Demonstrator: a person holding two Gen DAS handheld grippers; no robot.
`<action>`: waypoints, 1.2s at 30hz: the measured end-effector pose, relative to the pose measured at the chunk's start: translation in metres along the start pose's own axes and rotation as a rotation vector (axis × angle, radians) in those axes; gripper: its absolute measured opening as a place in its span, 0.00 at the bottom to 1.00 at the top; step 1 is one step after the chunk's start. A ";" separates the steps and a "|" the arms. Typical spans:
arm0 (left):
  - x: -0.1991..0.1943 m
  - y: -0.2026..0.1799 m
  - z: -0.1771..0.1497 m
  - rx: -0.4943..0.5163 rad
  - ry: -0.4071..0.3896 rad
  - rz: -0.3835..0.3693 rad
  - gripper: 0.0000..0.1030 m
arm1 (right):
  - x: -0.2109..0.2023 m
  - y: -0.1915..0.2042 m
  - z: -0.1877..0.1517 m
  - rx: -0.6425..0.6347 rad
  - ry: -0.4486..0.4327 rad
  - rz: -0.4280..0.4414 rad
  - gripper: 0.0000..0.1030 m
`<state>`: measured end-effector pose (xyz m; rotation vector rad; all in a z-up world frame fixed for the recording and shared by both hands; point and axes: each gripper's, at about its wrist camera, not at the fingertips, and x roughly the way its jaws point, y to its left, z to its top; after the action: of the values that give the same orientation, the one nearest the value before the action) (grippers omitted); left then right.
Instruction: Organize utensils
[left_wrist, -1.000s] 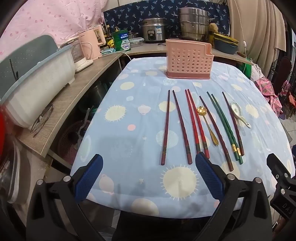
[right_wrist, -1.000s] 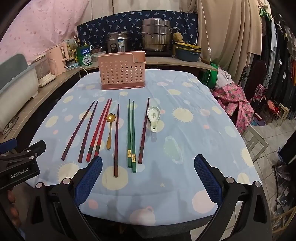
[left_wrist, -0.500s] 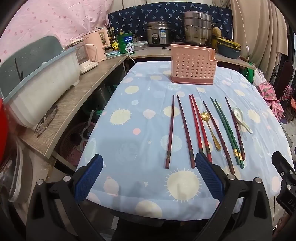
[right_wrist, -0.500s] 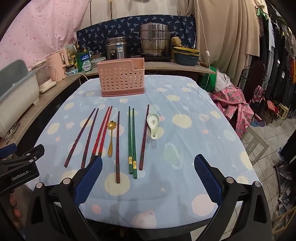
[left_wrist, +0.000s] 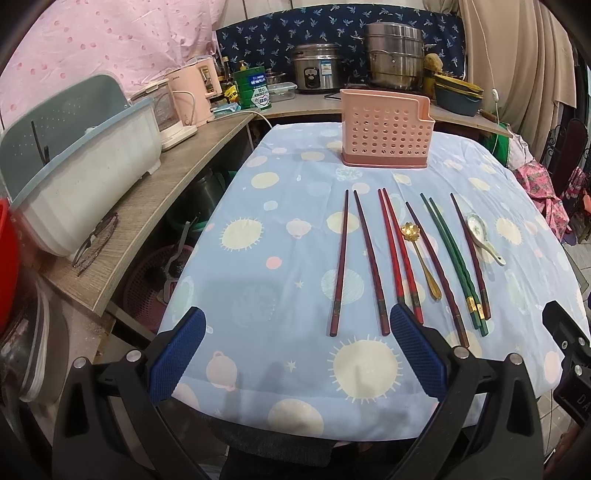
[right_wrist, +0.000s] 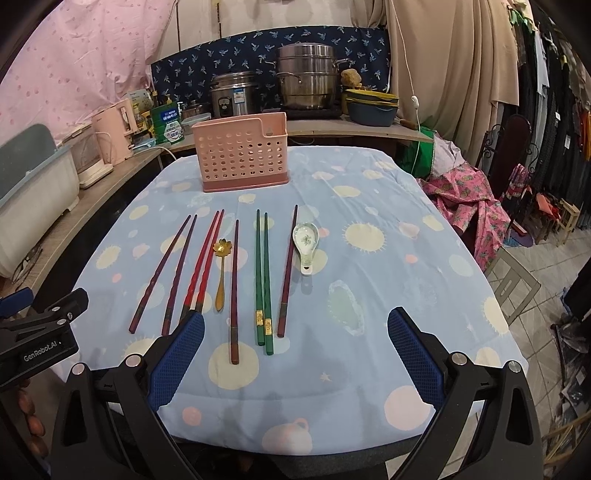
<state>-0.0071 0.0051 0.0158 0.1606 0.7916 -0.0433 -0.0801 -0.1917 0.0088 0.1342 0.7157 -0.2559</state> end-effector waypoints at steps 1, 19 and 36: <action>0.000 0.000 0.000 0.001 -0.001 0.001 0.93 | 0.001 0.001 -0.001 0.000 0.000 -0.001 0.93; 0.003 -0.003 0.001 0.005 0.017 0.009 0.93 | 0.008 -0.002 0.001 0.005 0.012 0.015 0.93; 0.005 -0.007 0.002 0.011 0.024 -0.010 0.93 | 0.006 -0.002 -0.003 0.003 0.013 -0.006 0.93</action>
<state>-0.0030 -0.0016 0.0133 0.1678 0.8161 -0.0551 -0.0783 -0.1945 0.0023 0.1369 0.7283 -0.2621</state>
